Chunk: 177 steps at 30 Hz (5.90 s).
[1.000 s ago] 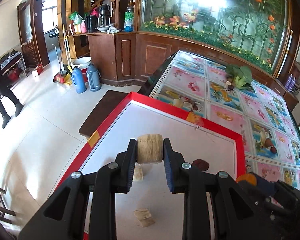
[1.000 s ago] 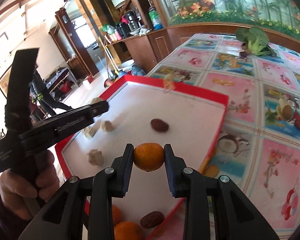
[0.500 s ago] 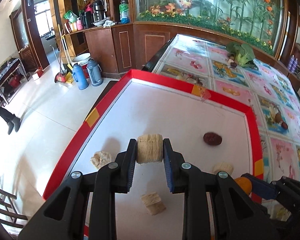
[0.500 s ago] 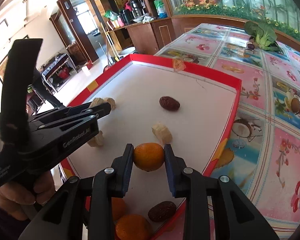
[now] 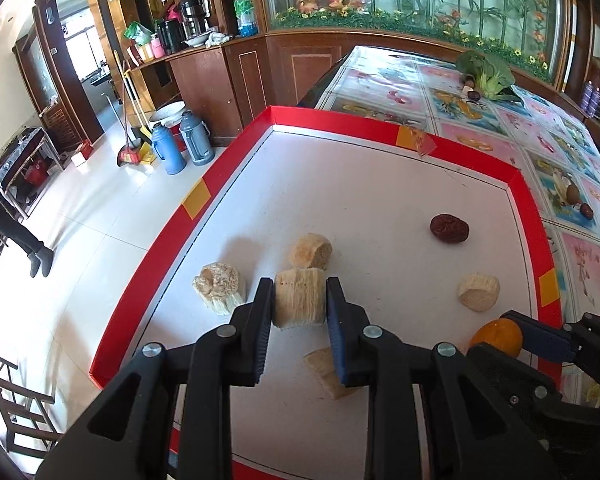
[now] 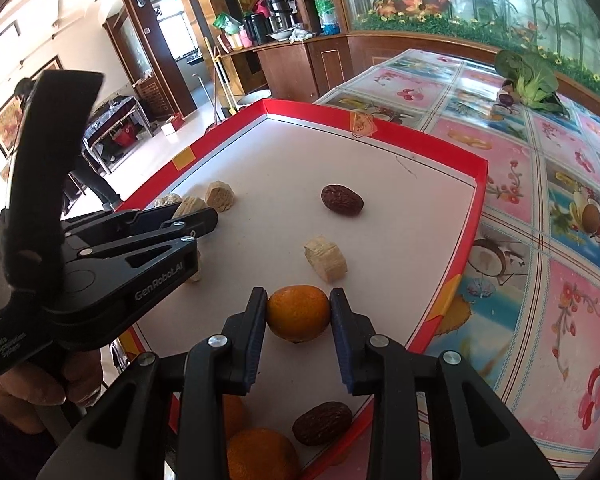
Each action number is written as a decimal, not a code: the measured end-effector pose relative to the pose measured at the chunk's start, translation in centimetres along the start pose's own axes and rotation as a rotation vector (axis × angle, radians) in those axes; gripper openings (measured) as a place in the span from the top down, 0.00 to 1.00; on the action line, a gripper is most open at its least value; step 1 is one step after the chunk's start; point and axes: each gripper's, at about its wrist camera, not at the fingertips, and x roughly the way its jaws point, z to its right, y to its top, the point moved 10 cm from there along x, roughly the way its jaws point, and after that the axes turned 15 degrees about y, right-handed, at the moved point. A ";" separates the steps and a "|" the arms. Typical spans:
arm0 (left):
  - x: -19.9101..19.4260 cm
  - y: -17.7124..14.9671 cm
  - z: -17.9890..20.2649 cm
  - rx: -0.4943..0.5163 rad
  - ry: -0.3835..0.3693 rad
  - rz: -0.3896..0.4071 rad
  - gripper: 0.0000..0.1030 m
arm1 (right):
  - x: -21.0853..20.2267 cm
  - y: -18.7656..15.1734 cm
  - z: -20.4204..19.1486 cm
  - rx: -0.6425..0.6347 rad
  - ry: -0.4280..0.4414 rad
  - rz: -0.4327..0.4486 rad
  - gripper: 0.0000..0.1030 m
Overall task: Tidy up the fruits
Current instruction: 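Carry the bread piece and orange into the tray and open both grippers, then move both grippers back toward the brown kiwi and red date, then grasp the brown kiwi with the left gripper while the right grasps the red date, then carry the kiwi and date over the tray and open both grippers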
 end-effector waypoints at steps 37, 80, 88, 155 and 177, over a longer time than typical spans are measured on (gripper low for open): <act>-4.2 1.6 3.4 0.046 0.051 0.050 0.18 | -14.1 0.5 18.1 0.208 -0.263 0.230 0.58; -7.2 7.2 33.4 0.465 -0.269 0.115 0.28 | -16.6 -0.4 29.1 0.394 -0.313 0.161 0.87; -5.6 6.7 35.8 0.450 -0.327 0.041 0.50 | -16.7 -0.4 29.1 0.399 -0.314 0.160 0.87; -13.6 3.7 17.0 0.151 -0.263 0.252 0.74 | -19.2 -1.3 24.1 0.349 -0.437 0.408 0.89; -11.3 1.6 13.1 0.114 -0.261 0.195 0.74 | -17.2 -2.6 20.2 0.294 -0.323 0.298 0.90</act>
